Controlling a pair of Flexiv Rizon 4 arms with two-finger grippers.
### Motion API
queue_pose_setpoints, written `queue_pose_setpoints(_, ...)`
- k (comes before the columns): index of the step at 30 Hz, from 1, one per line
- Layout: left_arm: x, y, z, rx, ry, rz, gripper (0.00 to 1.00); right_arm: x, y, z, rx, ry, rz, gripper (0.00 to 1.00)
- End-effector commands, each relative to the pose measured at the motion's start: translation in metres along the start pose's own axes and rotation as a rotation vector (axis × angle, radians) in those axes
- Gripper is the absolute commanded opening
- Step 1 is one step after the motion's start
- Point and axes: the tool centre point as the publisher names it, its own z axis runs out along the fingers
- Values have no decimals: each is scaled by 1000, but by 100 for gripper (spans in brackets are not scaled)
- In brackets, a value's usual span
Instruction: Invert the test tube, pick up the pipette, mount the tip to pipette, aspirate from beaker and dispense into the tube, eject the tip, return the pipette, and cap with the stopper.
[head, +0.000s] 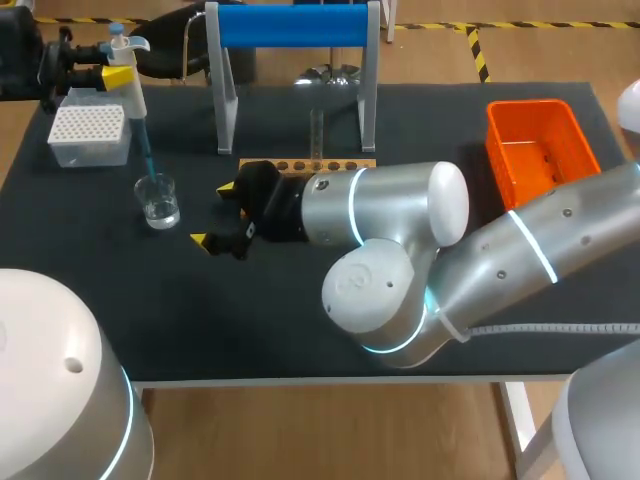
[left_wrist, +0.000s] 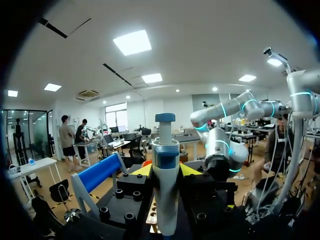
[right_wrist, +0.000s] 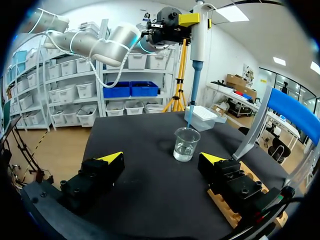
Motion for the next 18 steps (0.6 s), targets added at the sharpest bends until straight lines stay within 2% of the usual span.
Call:
queue_pose_setpoints(1,-1,1,-1,1,4,1,0,1,0,2,0,-4,0,100)
queue_pose_setpoints(9,-2,6,1,-1,3,11,0,1,0,2,0,-4,0,100)
queue_pose_setpoints(18,-9,21,-3,-1,0,7,0,1,0,2,0,-4,0,100)
